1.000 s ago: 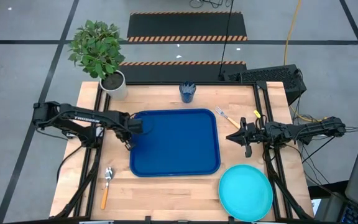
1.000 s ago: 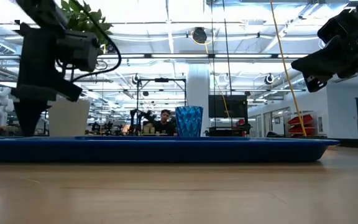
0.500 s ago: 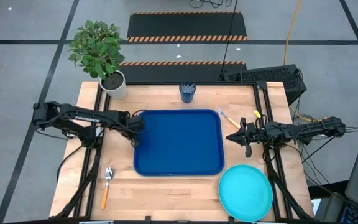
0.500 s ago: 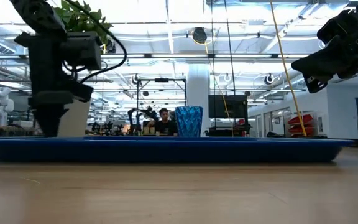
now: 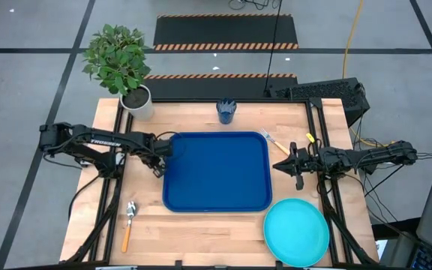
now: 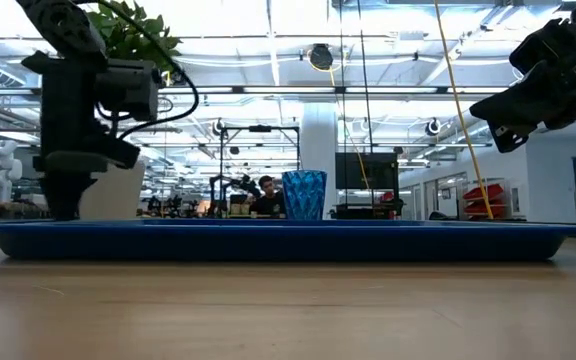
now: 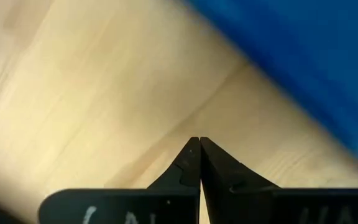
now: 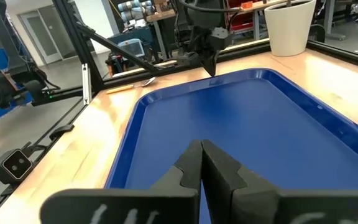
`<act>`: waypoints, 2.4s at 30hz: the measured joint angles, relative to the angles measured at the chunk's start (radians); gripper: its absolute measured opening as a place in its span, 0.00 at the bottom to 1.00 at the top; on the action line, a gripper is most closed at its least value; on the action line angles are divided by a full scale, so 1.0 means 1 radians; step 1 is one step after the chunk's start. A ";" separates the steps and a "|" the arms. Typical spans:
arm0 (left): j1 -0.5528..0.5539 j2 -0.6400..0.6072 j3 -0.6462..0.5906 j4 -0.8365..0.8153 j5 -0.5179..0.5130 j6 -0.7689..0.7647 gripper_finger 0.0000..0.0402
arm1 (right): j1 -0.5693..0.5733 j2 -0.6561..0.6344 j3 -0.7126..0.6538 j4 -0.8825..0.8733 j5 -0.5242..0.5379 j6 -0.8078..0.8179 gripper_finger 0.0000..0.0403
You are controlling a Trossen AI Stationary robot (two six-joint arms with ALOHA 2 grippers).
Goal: Pick and place plate/cup/fork/spoon on tray
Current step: Put the blue plate on the blue serving tray
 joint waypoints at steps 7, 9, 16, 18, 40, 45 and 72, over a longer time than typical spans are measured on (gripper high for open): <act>-0.053 -0.083 0.069 -0.026 -0.100 -0.025 0.00 | 0.000 0.000 0.004 0.048 0.001 -0.026 0.00; -0.069 -0.133 0.089 -0.019 -0.159 -0.024 0.01 | -0.002 0.002 0.019 0.047 0.000 -0.065 0.00; -0.150 -0.351 0.078 0.295 -0.273 0.070 0.07 | -0.002 0.016 0.054 0.057 0.001 -0.127 0.00; -0.169 -0.388 0.057 0.416 -0.273 0.102 0.10 | -0.002 0.023 0.056 0.074 0.001 -0.128 0.00; -0.241 -0.351 -0.221 1.318 -0.231 0.432 0.28 | 0.020 0.837 0.910 -0.874 -0.107 -0.216 0.16; -0.243 -0.351 -0.223 1.304 -0.231 0.424 0.28 | 0.081 0.971 0.980 -1.091 -0.155 -0.190 0.16; -0.300 -0.351 -0.223 1.305 -0.242 0.421 0.28 | 0.306 1.237 0.919 -0.980 -0.229 -0.031 0.16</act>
